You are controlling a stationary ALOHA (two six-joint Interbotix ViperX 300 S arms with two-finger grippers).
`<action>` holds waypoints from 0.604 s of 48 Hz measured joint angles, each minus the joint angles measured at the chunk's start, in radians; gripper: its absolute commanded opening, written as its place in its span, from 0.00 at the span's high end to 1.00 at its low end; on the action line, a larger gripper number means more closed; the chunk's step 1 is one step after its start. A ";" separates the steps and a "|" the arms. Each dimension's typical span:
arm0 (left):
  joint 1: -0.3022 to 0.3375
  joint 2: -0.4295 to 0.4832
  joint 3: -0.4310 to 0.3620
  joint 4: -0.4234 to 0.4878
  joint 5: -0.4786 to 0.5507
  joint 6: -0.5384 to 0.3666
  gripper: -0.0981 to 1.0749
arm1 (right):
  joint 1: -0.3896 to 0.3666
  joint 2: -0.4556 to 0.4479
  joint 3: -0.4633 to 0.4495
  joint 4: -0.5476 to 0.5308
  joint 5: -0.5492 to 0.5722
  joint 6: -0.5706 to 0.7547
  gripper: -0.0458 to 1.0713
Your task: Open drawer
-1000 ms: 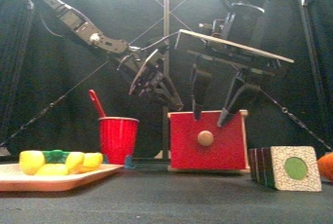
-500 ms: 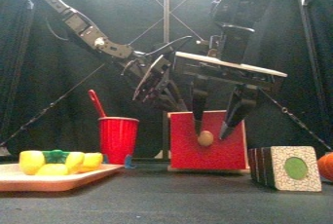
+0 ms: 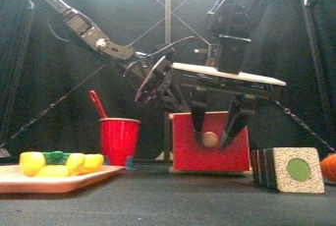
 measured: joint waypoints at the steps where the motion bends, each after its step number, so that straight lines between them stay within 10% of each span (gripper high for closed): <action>1: 0.000 0.000 0.000 0.000 0.002 0.000 0.50 | 0.000 0.000 0.002 0.000 0.000 0.000 0.29; 29: 0.002 0.000 -0.002 0.000 0.003 0.000 0.49 | 0.000 0.002 -0.002 0.003 0.000 -0.005 0.44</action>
